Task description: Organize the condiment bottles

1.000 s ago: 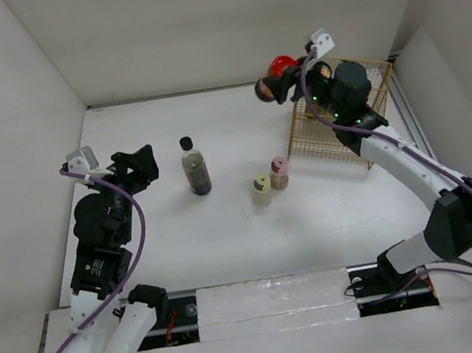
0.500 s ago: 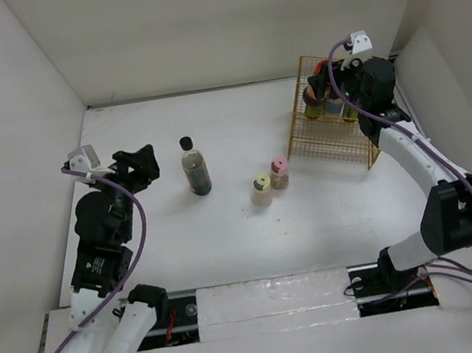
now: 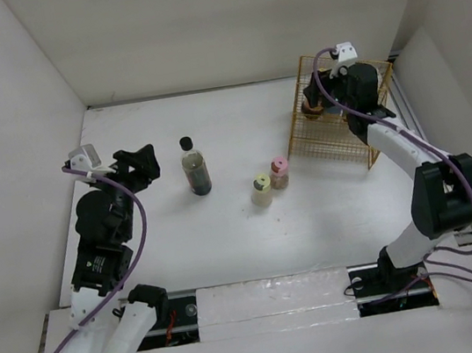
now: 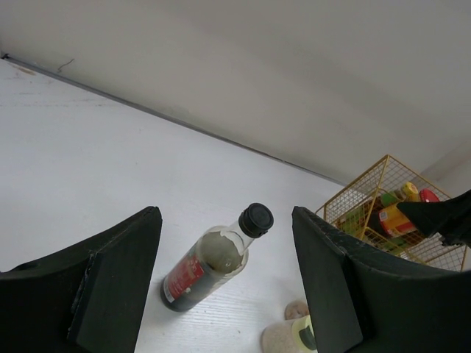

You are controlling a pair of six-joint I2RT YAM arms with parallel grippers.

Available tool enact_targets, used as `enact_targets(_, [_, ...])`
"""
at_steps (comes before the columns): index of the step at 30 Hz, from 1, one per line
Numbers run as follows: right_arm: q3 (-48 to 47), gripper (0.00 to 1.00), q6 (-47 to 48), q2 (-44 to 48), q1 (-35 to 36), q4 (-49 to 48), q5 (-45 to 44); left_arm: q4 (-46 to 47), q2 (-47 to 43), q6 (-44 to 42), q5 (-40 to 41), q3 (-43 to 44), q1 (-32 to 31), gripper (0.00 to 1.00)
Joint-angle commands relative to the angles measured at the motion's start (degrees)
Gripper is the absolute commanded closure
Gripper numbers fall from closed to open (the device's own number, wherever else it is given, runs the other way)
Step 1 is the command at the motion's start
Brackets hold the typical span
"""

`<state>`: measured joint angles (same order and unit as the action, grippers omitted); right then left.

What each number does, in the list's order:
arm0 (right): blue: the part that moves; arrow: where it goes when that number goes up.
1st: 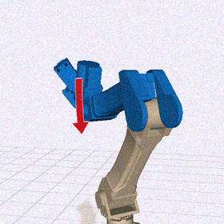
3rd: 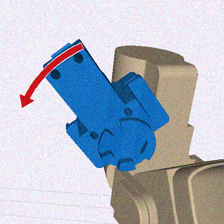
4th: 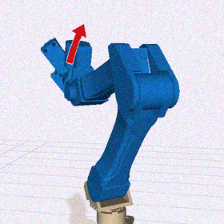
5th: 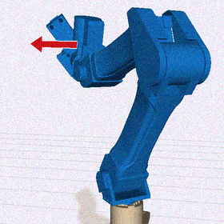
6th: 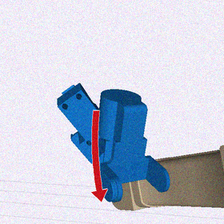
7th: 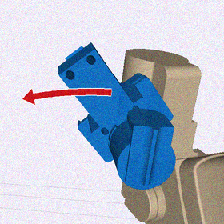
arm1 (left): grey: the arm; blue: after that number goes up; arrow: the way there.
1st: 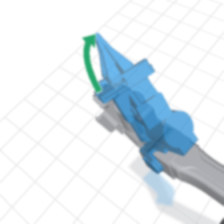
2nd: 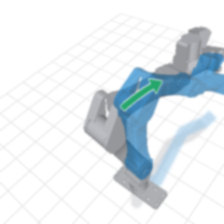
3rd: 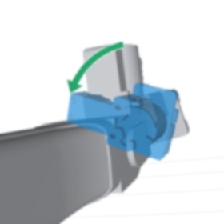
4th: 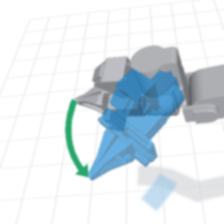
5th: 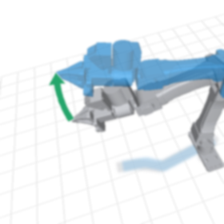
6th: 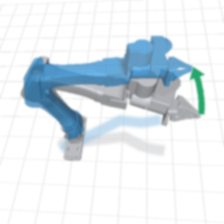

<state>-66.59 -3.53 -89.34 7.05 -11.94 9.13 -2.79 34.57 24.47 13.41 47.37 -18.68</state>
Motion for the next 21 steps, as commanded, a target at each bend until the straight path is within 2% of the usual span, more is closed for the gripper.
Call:
enact_targets(1, [-1.3,0.57,0.7,0.0,1.5,-8.4,-2.3,2.9,0.3,-0.7,-0.8,1.3,-0.2,0.32])
enact_targets(7, [-2.6,0.56,0.7,-5.0,2.0,-5.2,-3.5,2.9,0.3,-0.7,-0.8,1.3,-0.2,0.32])
enact_targets(10, [-2.6,0.52,0.7,-7.2,2.5,-5.2,-3.5,2.9,0.9,-0.7,-0.8,1.3,-0.2,0.32])
enact_targets(13, [-2.6,0.42,-0.4,-7.9,2.5,-5.2,-4.0,2.9,0.9,-0.7,-1.4,1.3,-0.2,0.32])
enact_targets(14, [-2.1,0.34,-0.9,-8.4,2.5,-5.2,-4.0,2.9,0.9,-0.7,-1.4,1.3,-0.2,0.32])
enact_targets(18, [-2.1,0.17,-1.5,-8.4,2.5,-4.7,-4.0,2.9,1.6,-0.7,-1.4,1.3,-0.2,0.32])
enact_targets(21, [-2.6,0.12,-2.0,-6.4,3.1,-4.1,-4.0,2.9,1.6,-0.7,-1.4,1.3,-0.2,0.32])
